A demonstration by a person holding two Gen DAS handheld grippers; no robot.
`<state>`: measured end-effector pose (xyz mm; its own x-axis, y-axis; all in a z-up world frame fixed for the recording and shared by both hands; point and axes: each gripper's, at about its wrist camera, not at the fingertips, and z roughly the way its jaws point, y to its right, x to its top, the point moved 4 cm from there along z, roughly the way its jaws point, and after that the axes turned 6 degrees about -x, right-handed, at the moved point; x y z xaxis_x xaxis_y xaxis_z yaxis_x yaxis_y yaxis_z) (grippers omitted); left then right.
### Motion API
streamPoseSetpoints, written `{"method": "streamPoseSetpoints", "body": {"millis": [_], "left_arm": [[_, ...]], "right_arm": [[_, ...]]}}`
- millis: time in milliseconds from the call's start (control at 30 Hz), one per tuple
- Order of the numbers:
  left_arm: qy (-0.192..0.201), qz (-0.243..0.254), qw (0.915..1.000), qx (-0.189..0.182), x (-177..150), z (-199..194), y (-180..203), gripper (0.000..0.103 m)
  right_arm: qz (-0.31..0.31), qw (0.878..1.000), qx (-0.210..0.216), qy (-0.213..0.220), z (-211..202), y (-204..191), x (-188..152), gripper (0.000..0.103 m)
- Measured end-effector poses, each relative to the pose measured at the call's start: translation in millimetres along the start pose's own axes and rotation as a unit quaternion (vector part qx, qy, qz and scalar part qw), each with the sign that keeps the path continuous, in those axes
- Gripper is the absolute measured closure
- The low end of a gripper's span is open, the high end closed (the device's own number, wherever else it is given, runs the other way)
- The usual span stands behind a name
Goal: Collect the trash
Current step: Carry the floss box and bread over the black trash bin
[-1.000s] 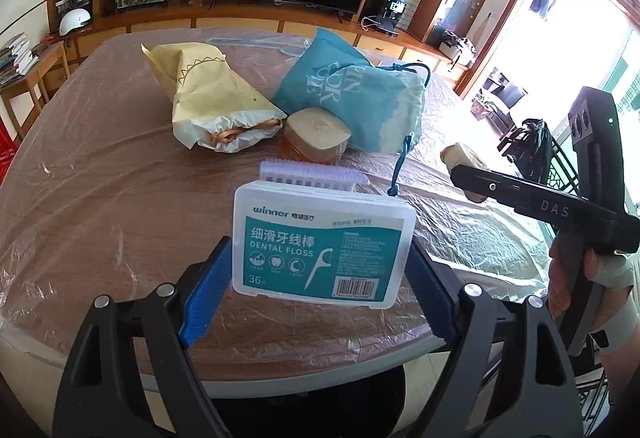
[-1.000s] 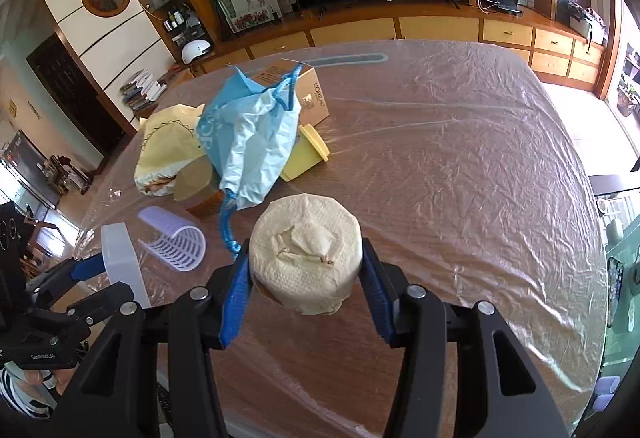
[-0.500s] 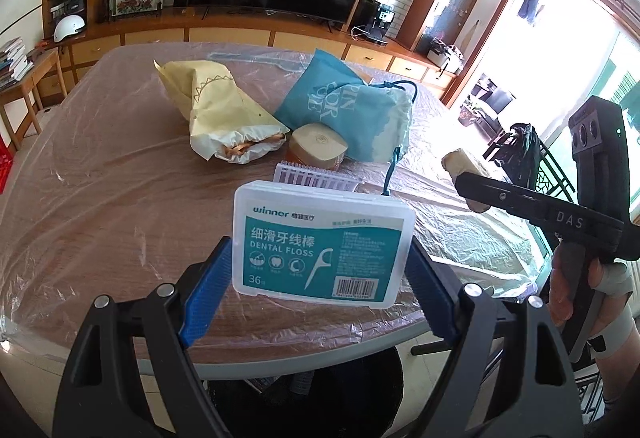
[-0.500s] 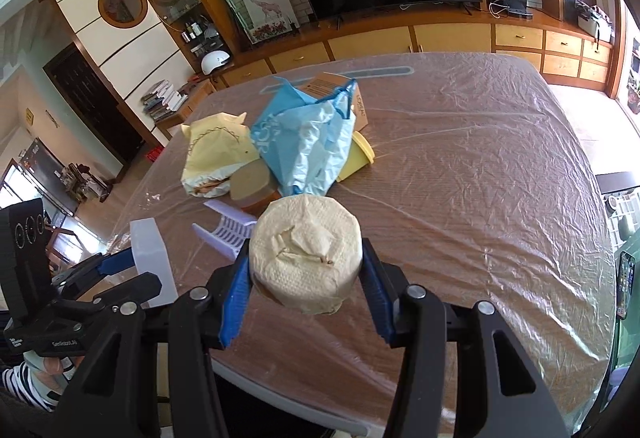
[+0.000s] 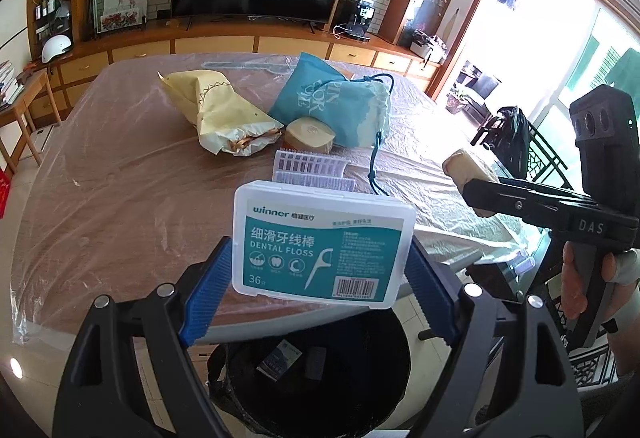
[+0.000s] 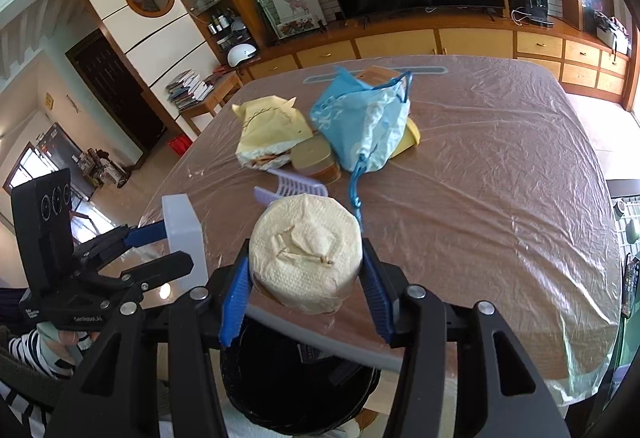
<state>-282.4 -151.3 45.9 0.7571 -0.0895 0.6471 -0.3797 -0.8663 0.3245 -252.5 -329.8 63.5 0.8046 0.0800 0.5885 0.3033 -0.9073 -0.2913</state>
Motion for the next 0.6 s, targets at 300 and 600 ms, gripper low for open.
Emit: {"method": "streamPoseSetpoints", "body": {"millis": [300,600], "left_arm": [[-0.018,0.023,0.9996,-0.003,-17,-10,4,0.019],[-0.036,0.048,0.9981,-0.012,-35,-15,13,0.019]], "right_arm": [[-0.016,1.000,0.011,-0.020,-9,-14,-25,0.053],[-0.022,0.999,0.021,-0.041,-13,-23,-51,0.053]]}}
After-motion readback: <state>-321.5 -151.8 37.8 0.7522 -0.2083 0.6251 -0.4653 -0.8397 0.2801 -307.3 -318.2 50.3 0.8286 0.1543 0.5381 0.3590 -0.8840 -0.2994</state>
